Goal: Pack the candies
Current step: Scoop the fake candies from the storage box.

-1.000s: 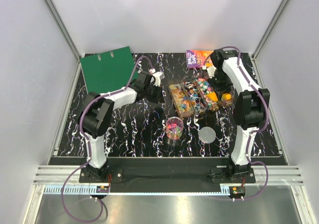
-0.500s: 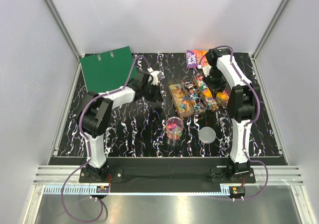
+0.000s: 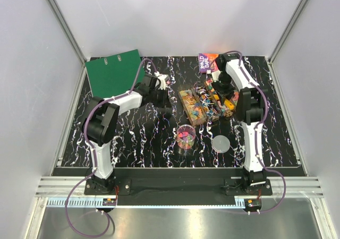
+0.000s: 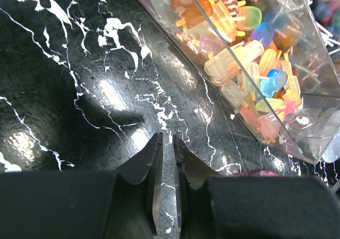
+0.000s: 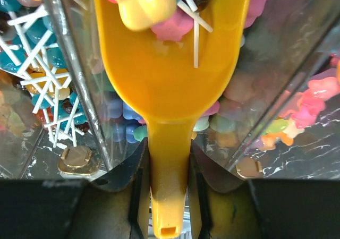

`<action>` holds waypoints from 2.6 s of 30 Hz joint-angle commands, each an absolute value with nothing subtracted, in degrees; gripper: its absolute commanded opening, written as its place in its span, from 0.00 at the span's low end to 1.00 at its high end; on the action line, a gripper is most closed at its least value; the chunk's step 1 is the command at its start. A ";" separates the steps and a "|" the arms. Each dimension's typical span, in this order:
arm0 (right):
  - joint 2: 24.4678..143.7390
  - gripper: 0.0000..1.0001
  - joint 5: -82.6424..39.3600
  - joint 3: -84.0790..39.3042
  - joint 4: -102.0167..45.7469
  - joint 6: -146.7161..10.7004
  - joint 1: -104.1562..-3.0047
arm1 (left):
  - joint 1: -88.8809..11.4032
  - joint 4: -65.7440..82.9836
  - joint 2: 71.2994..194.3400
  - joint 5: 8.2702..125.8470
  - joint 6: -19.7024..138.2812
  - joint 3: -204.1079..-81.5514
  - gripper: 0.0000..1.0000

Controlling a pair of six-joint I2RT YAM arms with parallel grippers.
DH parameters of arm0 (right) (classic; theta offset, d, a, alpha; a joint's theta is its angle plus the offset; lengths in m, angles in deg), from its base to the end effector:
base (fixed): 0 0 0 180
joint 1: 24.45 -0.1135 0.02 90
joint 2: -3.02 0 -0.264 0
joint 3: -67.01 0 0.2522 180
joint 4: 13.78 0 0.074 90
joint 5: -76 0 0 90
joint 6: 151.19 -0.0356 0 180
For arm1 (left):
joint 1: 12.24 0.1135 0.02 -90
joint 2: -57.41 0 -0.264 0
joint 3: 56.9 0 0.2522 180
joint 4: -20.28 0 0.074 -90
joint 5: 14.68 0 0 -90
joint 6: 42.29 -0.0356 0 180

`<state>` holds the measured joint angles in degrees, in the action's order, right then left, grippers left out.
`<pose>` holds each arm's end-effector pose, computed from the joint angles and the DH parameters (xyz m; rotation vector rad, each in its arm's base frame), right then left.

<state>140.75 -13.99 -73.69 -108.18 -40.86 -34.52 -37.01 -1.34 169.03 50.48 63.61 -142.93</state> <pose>0.4573 0.0812 0.1946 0.8172 -3.0077 -0.0032 0.3723 -0.1883 0.1720 0.4014 2.4336 -0.8420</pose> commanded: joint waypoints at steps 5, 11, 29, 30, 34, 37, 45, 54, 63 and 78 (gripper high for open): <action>143.21 0.00 -19.36 -74.99 -119.56 -39.66 -33.95 | -36.94 -3.41 165.78 51.24 58.97 -142.91 0.16; 135.41 0.00 -21.12 -62.44 -110.00 -37.37 -33.68 | -36.67 -6.66 165.08 52.64 55.45 -143.69 0.16; 130.28 0.00 -24.81 -48.69 -87.84 -44.05 -33.77 | -35.53 -12.82 163.06 56.42 51.67 -148.01 0.16; 130.98 0.00 -24.90 -49.40 -87.22 -44.14 -33.68 | -35.44 -13.43 162.88 56.68 51.49 -147.74 0.16; 133.36 0.00 -25.60 -53.80 -87.39 -44.84 -33.68 | -35.44 -13.70 161.04 57.39 50.87 -145.81 0.16; 133.54 0.00 -26.13 -55.91 -87.83 -44.85 -33.77 | -35.53 -13.52 159.90 57.83 51.57 -144.23 0.16; 133.28 0.00 -26.66 -51.09 -82.14 -46.25 -33.77 | -35.53 -12.91 158.75 58.88 50.52 -142.03 0.16; 123.44 0.00 -27.44 -36.67 -65.18 -49.50 -33.77 | -35.53 -15.02 159.45 58.97 48.06 -143.16 0.15; 116.41 0.00 -26.75 -26.74 -55.68 -51.00 -34.03 | -35.53 -16.07 160.77 58.62 46.74 -145.45 0.15; 106.30 0.00 -24.29 -20.49 -48.81 -53.37 -33.77 | -35.79 -16.77 161.65 58.36 46.74 -148.00 0.13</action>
<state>110.13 -22.25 -21.01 -54.30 -49.99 -32.55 -35.68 -17.54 161.51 57.98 47.48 -145.42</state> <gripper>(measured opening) 0.328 0.140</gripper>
